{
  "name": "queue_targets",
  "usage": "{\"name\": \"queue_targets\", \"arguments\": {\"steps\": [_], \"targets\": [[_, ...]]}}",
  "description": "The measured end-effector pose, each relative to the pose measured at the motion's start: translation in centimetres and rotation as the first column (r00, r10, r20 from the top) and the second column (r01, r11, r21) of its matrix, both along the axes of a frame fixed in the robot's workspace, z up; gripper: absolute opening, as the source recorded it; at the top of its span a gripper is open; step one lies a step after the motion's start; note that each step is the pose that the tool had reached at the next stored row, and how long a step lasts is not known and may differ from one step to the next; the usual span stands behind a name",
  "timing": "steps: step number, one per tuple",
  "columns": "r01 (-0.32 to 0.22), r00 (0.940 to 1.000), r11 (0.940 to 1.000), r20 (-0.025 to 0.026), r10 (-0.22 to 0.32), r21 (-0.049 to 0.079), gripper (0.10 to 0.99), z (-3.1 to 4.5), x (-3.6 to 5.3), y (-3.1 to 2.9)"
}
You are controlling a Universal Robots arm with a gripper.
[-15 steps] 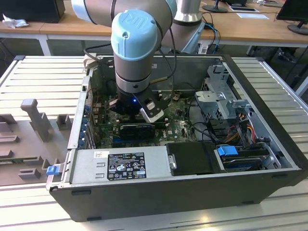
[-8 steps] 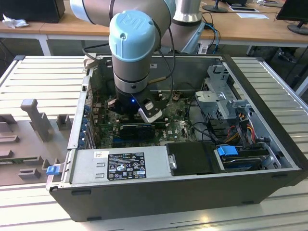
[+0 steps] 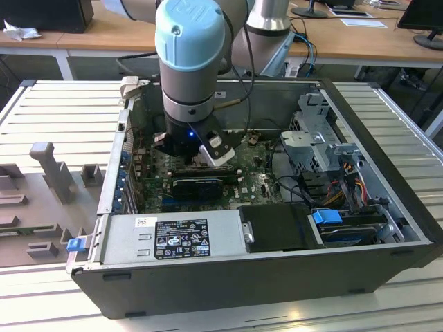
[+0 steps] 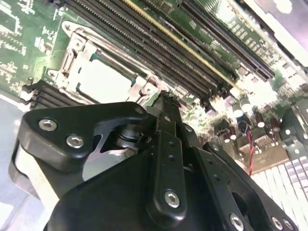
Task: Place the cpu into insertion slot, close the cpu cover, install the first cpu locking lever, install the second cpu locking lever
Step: 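Install the second cpu locking lever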
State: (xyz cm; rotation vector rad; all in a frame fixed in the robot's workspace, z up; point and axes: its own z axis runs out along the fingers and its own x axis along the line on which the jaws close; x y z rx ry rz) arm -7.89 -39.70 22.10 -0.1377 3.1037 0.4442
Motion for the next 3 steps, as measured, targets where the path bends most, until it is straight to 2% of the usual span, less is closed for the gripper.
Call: {"name": "queue_targets", "arguments": {"steps": [2, 3], "targets": [[0.0, 1.0, 1.0, 0.0, 0.0, 0.0, 0.106, 0.5, 0.0, 0.0], [0.0, 1.0, 1.0, 0.0001, 0.0, 0.0, 0.106, 0.5, 0.0, 0.01]]}}
